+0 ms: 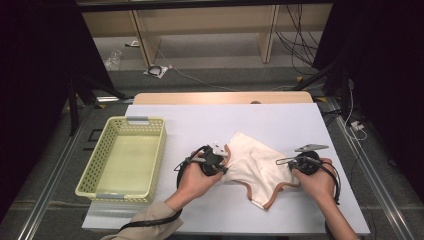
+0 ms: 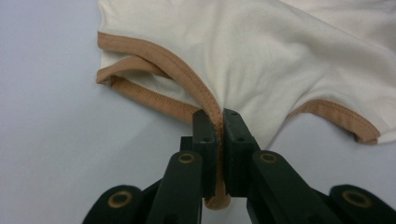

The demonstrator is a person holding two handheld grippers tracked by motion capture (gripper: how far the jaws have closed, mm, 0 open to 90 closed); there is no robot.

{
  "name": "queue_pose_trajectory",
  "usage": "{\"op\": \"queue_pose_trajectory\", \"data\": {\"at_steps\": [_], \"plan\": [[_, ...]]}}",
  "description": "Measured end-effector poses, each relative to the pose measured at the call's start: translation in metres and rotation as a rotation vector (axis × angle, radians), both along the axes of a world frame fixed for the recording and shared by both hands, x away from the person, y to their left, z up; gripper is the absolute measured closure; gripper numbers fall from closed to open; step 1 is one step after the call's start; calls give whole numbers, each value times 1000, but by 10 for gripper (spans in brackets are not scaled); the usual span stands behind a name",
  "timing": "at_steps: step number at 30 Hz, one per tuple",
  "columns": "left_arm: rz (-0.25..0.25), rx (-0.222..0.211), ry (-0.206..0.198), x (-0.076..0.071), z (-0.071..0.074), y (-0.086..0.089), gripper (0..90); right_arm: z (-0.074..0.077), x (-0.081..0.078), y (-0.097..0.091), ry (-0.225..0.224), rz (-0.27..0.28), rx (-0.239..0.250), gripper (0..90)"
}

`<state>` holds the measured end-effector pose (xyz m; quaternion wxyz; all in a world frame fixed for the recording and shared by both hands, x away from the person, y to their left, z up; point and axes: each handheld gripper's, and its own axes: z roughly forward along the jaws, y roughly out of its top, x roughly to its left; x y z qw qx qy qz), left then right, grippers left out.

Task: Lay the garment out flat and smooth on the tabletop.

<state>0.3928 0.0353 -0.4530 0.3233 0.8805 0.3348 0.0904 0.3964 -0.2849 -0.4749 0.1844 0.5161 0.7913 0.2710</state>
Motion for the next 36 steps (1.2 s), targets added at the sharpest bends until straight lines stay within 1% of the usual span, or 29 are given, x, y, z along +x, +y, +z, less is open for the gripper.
{"op": "queue_pose_trajectory", "data": {"at_steps": [1, 2, 3, 5, 6, 7, 8, 9, 10, 11, 12, 14, 15, 17, 18, 19, 21, 22, 23, 24, 26, 28, 29, 31, 32, 33, 35, 36], "plan": [[-5, -2, 0, -2, 1, 2, 851, -1, 4, 4, -8, 14, -1, 900], [-6, -8, 1, -4, 2, 4, 846, 0, 10, 12, -8, 28, 14, 900], [-6, -19, 2, -5, 3, 6, 846, 0, 10, 12, -8, 28, 14, 900], [-12, -32, -12, -5, 4, 8, 816, 4, 11, 16, -28, 26, 10, 900], [-10, -40, -15, -2, 4, 9, 753, 7, 11, 16, -33, 30, 3, 870], [6, -58, -22, 2, 4, 10, 678, 10, 9, 14, -37, 18, 10, 840], [28, -67, -33, 7, 5, 12, 620, 13, 7, 12, -42, 1, 13, 810], [51, -73, -49, 12, 7, 14, 578, 16, 4, 8, -51, -14, 4, 775], [76, -73, -66, 17, 7, 15, 536, 19, -3, 0, -38, -48, 6, 706], [93, -61, -79, 24, 7, 17, 536, 19, -3, 0, -38, -48, 6, 706], [116, -57, -81, 30, 6, 18, 523, 20, -7, -4, -23, -66, 11, 681], [137, -43, -60, 42, 3, 18, 523, 19, -14, -13, -18, -99, 18, 648], [144, -33, -50, 48, 0, 17, 519, 18, -16, -17, -9, -116, 19, 624], [147, 5, -22, 57, -6, 14, 502, 15, -18, -24, 17, -135, 17, 593], [150, 27, -23, 61, -10, 14, 502, 12, -19, -26, 36, -137, 15, 583], [153, 40, -18, 65, -13, 12, 502, 10, -19, -27, 54, -137, 20, 584], [140, 72, 3, 69, -20, 10, 505, 4, -18, -27, 72, -126, 31, 600], [132, 82, 5, 70, -22, 9, 508, 3, -18, -27, 71, -127, 38, 626], [125, 80, 7, 70, -24, 8, 510, 3, -18, -27, 65, -126, 30, 651], [122, 76, 8, 71, -24, 8, 521, 3, -17, -27, 63, -123, 34, 693], [94, 89, 5, 71, -23, 6, 539, 2, -16, -26, 57, -124, 49, 762], [43, 110, -7, 71, -22, 4, 598, 1, -15, -25, 50, -112, 57, 837], [19, 119, -8, 70, -21, 2, 632, 1, -14, -25, 50, -108, 58, 858], [-8, 129, -8, 69, -20, 0, 693, 1, -13, -23, 47, -108, 61, 878], [-17, 125, 2, 69, -20, -1, 744, 1, -13, -23, 45, -109, 61, 882], [-18, 122, 8, 68, -20, -1, 790, 1, -13, -23, 44, -106, 56, 884], [4, 109, 18, 66, -19, -1, 866, 1, -12, -22, 39, -106, 57, 886], [16, 100, 14, 64, -19, -1, 877, 1, -11, -22, 37, -105, 59, 886]]}}
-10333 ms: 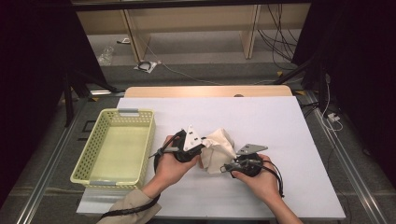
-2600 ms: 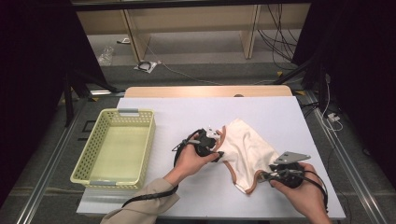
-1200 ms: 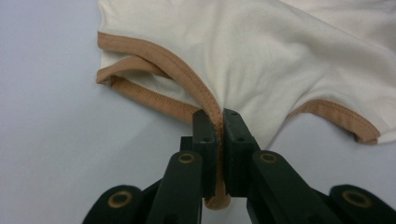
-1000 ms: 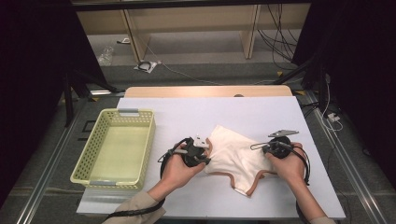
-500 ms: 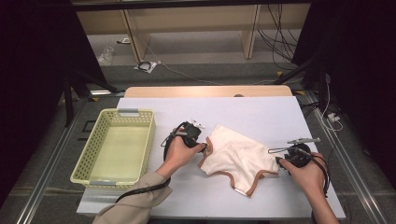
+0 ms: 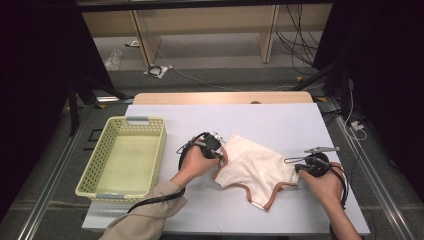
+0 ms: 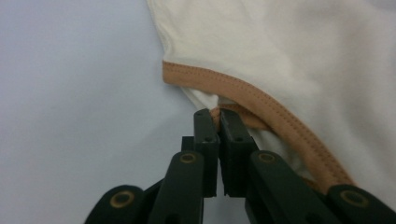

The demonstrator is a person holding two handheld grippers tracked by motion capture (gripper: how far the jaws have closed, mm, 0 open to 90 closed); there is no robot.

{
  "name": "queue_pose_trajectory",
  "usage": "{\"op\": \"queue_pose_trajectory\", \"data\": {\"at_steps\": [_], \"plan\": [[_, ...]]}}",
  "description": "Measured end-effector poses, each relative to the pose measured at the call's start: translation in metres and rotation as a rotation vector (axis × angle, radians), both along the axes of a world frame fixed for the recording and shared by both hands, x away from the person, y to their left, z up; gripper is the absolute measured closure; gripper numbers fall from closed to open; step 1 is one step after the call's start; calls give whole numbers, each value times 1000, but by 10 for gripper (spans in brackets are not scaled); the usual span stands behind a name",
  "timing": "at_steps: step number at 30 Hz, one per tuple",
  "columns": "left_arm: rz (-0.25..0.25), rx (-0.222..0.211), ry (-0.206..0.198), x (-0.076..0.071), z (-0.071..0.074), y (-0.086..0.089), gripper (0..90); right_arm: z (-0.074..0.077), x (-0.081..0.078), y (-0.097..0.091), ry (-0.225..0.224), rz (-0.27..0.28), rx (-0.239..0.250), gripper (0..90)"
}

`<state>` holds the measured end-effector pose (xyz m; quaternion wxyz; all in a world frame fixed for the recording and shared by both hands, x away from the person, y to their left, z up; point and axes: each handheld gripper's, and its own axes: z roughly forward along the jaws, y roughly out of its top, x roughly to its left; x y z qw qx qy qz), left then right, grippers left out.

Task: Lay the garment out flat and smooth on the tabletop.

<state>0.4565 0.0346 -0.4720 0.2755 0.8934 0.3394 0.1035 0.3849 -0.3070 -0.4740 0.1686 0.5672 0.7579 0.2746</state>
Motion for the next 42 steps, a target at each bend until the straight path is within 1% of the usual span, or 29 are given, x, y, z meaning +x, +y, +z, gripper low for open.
{"op": "queue_pose_trajectory", "data": {"at_steps": [3, 5, 8, 9, 10, 13, 14, 17, 20, 24, 26, 27, 30, 32, 34, 36, 37, 39, 40, 42], "plan": [[8, -5, -26, -6, 1, 4, 889, 0, 2, 1, -10, 3, 1, 887], [23, -26, -34, -10, 4, 8, 891, 0, 5, 2, -21, 6, 1, 887], [31, -32, -49, -17, 10, 17, 891, 2, 10, 6, -43, 15, -6, 887], [34, -25, -58, -20, 12, 20, 891, 3, 14, 11, -54, 30, -11, 886], [37, -22, -62, -24, 14, 23, 891, 3, 14, 11, -54, 30, -11, 886], [44, -24, -71, -33, 18, 34, 891, 2, 21, 20, -73, 54, -21, 885], [53, -23, -83, -37, 20, 38, 890, 2, 23, 24, -79, 66, -23, 884], [69, -21, -96, -43, 24, 48, 891, 1, 31, 35, -99, 91, -27, 879], [82, -6, -103, -49, 25, 58, 891, 0, 38, 45, -112, 112, -32, 877], [96, -3, -92, -56, 23, 68, 890, -4, 44, 55, -116, 140, -43, 874], [102, 0, -89, -57, 21, 71, 889, -4, 45, 58, -118, 147, -44, 852], [104, 1, -86, -58, 20, 72, 889, -3, 45, 58, -124, 150, -48, 822], [102, 3, -85, -58, 15, 71, 886, 4, 40, 58, -141, 154, -71, 709], [92, 12, -85, -59, 12, 68, 884, 12, 33, 57, -166, 165, -98, 663], [79, 24, -84, -60, 9, 66, 881, 20, 22, 57, -185, 191, -105, 632], [69, 31, -96, -62, 8, 66, 863, 25, 8, 55, -191, 222, -96, 623], [65, 34, -102, -64, 9, 67, 832, 25, 0, 55, -189, 240, -86, 620], [60, 31, -111, -68, 11, 68, 750, 24, -15, 53, -169, 280, -52, 619], [53, 33, -121, -71, 12, 69, 715, 22, -22, 52, -162, 290, -30, 619], [46, 32, -129, -78, 14, 71, 653, 17, -35, 50, -134, 322, -17, 619]]}}
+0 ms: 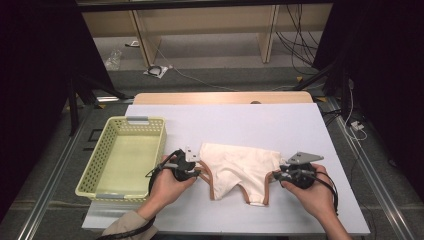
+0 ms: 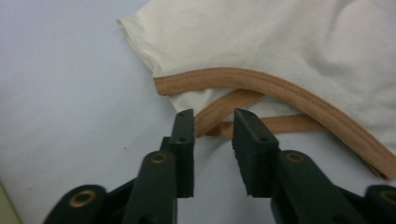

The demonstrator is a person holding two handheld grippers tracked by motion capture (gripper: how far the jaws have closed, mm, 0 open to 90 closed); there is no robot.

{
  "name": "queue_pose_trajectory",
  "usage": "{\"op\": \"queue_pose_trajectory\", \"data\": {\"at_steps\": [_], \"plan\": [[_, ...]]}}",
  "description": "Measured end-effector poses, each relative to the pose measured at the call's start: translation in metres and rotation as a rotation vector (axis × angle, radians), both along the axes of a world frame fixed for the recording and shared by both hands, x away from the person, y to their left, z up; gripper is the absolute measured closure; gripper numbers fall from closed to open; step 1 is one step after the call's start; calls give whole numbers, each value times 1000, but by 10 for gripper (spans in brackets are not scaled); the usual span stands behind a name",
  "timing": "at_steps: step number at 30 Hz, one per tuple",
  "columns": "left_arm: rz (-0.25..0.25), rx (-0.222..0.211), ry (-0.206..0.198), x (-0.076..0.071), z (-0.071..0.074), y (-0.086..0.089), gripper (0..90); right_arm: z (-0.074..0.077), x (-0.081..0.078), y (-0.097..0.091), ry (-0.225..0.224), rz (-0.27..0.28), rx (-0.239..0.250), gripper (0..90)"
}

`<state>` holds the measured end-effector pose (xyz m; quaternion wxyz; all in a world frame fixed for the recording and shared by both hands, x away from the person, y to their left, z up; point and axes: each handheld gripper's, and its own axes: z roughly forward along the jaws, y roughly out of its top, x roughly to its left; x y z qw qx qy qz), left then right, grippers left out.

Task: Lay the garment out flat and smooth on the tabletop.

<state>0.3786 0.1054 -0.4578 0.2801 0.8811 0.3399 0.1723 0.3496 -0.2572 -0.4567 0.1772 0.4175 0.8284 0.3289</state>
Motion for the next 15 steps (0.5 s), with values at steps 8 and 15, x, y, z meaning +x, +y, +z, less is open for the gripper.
{"op": "queue_pose_trajectory", "data": {"at_steps": [8, 15], "plan": [[-101, -20, 48, -23, -4, 1, 560, -8, -28, 3, 67, 70, 38, 621], [-193, -39, 105, -27, -13, -11, 524, -14, -26, 21, 115, 101, 74, 557]]}}
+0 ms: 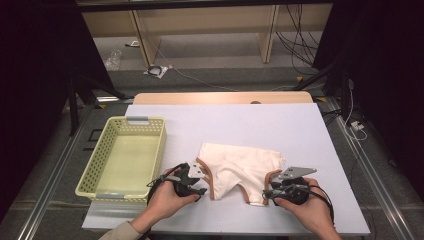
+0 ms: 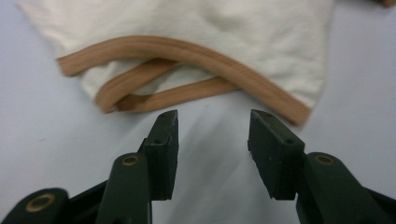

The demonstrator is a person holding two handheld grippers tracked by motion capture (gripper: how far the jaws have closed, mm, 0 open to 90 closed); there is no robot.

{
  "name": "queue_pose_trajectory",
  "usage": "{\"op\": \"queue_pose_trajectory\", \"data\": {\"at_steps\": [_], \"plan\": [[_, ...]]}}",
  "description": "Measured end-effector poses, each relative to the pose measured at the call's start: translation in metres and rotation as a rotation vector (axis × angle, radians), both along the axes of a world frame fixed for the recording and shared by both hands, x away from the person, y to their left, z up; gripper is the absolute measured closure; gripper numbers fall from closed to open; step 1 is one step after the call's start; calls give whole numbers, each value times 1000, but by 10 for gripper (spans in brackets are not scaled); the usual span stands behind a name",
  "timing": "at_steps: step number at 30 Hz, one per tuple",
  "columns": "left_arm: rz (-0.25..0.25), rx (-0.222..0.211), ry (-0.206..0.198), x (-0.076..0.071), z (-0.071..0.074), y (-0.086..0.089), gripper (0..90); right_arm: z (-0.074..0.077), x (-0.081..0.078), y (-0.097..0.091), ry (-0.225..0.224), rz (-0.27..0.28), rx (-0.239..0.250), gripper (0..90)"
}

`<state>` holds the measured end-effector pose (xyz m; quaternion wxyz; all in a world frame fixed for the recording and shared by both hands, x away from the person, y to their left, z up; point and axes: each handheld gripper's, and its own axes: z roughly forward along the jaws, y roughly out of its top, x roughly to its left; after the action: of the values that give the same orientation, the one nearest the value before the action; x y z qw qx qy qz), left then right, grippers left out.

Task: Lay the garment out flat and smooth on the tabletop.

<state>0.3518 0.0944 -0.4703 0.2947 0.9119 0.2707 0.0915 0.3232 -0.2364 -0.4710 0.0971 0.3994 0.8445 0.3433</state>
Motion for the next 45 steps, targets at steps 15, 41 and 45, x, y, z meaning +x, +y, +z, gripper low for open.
{"op": "queue_pose_trajectory", "data": {"at_steps": [15, 41, 45], "plan": [[-92, -8, 22, 5, -9, -23, 530, -9, -3, 26, -14, 70, -101, 656], [-97, -75, 102, -18, 12, -3, 858, 7, -18, -7, 35, 79, -108, 681], [-79, -99, 87, -16, 14, 1, 855, 21, -26, -8, -80, 121, -117, 677]]}}
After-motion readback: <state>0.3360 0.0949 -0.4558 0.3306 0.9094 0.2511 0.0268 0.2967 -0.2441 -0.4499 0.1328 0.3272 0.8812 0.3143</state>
